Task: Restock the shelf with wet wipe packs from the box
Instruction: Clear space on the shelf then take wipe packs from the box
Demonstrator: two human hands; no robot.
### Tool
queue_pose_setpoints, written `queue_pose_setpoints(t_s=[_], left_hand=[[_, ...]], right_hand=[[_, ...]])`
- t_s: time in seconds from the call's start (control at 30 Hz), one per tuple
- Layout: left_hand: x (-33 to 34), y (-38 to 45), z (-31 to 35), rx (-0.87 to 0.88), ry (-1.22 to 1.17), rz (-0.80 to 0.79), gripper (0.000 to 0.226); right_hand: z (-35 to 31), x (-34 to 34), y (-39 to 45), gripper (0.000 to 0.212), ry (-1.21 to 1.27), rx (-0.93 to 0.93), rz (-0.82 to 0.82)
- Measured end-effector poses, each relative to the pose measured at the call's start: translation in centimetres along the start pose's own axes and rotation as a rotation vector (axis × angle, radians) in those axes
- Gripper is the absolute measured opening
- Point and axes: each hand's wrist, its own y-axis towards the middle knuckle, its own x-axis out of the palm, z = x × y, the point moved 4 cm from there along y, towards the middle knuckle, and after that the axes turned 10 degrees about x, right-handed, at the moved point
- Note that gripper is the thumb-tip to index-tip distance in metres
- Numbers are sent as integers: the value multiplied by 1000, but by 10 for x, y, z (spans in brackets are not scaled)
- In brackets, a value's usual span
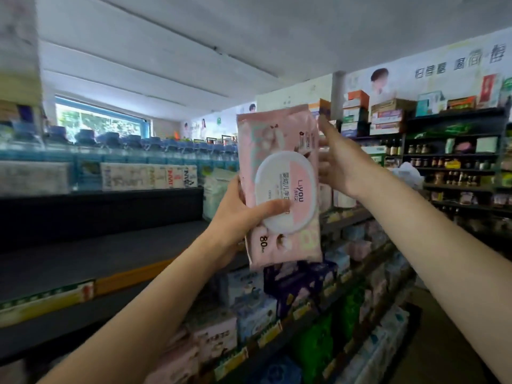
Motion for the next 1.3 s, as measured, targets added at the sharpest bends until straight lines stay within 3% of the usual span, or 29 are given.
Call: queue_pose_setpoints(t_s=[0.03, 0.1, 0.17, 0.27, 0.57, 0.63, 0.9, 1.0, 1.17, 1.23, 1.3], left_hand=[[-11, 2, 3, -27, -49, 50, 74], [-35, 7, 7, -87, -127, 126, 63], [-56, 11, 11, -107, -148, 185, 53], [-78, 14, 17, -70, -102, 244, 56], [-137, 23, 23, -216, 52, 321, 73], [-148, 28, 23, -222, 32, 365, 66], [-162, 46, 11, -171, 45, 420, 61], [-169, 52, 16, -170, 101, 493, 57], [-210, 49, 32, -169, 343, 733, 73], [-215, 48, 29, -229, 687, 694, 78], [-213, 49, 18, -349, 1247, 465, 96]], right_hand=[[8, 18, 2, 51, 106, 114, -184], [20, 46, 7, 52, 111, 137, -408], [27, 71, 15, 46, 16, 57, -536], [30, 104, 32, 73, -83, 32, -660], [23, 160, 97, 104, -171, -20, -841], [17, 160, 110, 109, -224, -58, -867], [8, 165, 143, 94, -433, -200, -874], [9, 168, 156, 105, -452, -236, -857], [5, 188, 170, 116, -695, -443, -746], [8, 202, 172, 116, -851, -575, -734], [25, 220, 171, 117, -920, -576, -856]])
